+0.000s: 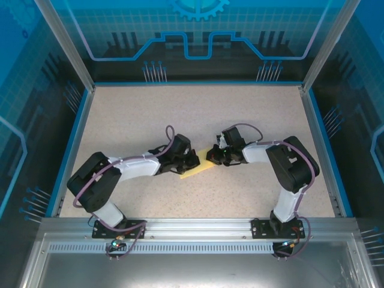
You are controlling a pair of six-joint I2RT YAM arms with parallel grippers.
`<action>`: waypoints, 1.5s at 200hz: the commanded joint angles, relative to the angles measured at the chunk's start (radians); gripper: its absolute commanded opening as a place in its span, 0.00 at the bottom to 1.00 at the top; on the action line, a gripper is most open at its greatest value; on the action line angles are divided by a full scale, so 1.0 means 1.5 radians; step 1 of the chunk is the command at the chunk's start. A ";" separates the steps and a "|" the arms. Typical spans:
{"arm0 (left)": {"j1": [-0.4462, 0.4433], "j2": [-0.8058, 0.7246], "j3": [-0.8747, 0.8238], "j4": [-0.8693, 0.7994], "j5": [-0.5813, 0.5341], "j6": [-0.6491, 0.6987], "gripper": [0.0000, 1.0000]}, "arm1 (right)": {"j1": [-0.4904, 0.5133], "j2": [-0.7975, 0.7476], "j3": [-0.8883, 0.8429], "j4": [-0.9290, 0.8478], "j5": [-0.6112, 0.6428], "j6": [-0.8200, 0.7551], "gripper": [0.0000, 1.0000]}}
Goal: Fold a paper plane with a square sheet of paper (pick it up from the middle)
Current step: First fold in half a square sheet of paper at the center of the table.
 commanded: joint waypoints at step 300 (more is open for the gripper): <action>-0.032 -0.126 -0.263 -0.079 -0.286 -0.410 0.00 | -0.036 0.029 -0.057 -0.057 0.059 -0.044 0.00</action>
